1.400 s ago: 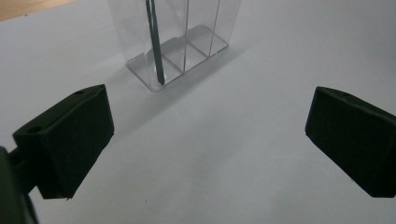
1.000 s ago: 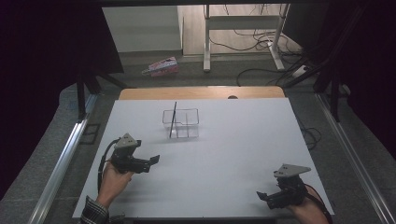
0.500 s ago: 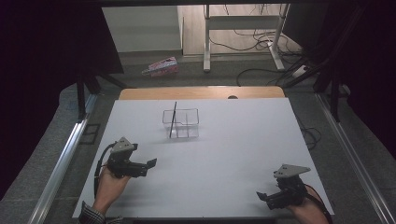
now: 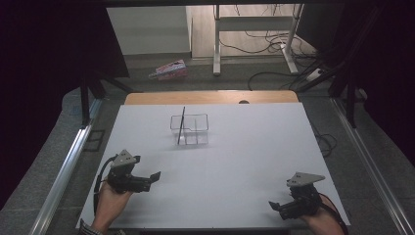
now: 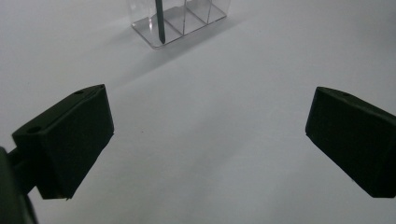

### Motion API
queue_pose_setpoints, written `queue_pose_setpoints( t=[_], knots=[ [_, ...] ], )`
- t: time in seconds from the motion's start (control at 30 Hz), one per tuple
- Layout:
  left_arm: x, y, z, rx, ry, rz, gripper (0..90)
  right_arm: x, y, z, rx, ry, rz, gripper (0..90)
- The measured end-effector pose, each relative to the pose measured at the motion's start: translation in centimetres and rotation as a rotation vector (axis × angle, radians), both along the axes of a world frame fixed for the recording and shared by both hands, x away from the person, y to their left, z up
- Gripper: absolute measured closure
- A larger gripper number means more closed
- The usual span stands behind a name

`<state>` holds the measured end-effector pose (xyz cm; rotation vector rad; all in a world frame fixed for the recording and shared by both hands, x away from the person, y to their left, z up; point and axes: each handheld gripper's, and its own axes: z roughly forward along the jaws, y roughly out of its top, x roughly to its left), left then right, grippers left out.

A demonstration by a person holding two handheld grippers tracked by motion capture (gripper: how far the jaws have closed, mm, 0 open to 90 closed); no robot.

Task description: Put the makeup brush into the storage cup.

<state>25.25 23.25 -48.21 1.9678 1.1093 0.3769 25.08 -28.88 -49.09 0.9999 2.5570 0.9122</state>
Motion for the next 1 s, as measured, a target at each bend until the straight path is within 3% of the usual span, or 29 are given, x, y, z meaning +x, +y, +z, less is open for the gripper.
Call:
queue_pose_setpoints(
  t=[1.0],
  knots=[
    [-2.7, 0.8, 0.0, 0.034, -0.005, 0.033, 1.9, 0.0, 0.0, 0.0, -0.002, -0.002, -0.002, 0.3]
  ],
)
